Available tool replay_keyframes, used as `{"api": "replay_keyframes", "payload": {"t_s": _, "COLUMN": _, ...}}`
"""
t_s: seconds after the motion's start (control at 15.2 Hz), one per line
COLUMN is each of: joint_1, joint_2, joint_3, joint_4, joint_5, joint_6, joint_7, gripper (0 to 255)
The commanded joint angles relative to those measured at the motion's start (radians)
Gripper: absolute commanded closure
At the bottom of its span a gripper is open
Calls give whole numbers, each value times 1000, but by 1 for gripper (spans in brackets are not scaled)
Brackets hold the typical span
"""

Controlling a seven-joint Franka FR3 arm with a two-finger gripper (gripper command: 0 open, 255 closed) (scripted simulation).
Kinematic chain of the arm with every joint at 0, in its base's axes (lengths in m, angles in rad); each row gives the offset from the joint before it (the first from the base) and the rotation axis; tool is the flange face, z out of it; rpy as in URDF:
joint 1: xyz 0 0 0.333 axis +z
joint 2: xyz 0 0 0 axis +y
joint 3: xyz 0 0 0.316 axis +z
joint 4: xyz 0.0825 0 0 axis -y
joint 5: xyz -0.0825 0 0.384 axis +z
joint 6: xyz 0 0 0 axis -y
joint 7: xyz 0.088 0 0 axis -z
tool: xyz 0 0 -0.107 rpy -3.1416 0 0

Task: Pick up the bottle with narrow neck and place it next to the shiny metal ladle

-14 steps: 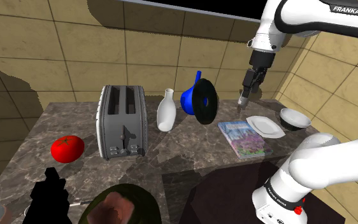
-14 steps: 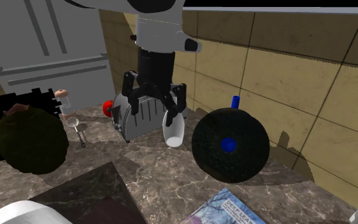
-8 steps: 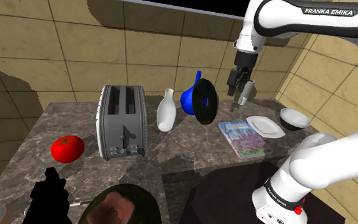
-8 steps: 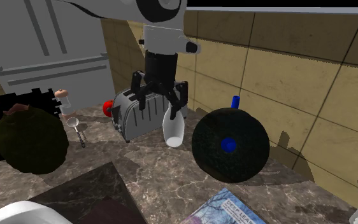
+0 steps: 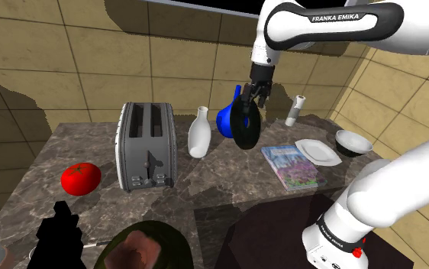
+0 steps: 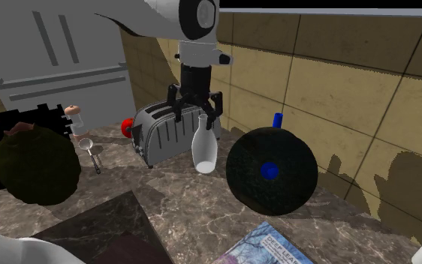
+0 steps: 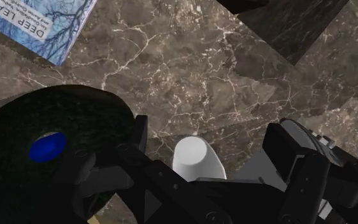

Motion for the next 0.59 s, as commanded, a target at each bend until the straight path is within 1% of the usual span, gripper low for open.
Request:
{"api": "replay_keyframes", "payload": {"t_s": 0.0, "joint_1": 5, "joint_2": 79, "joint_3": 17, "joint_4": 52, "joint_5": -7, "joint_6": 33, "joint_7": 22, "gripper": 0}}
{"api": "replay_keyframes", "payload": {"t_s": 0.26, "joint_1": 15, "joint_2": 228, "joint_3": 42, "joint_4": 171, "joint_5": -32, "joint_6": 72, "joint_7": 63, "gripper": 0}}
{"api": "replay_keyframes", "payload": {"t_s": 0.53, "joint_1": 30, "joint_2": 382, "joint_3": 61, "joint_4": 312, "joint_5": -66, "joint_6": 90, "joint_7": 104, "gripper": 0}}
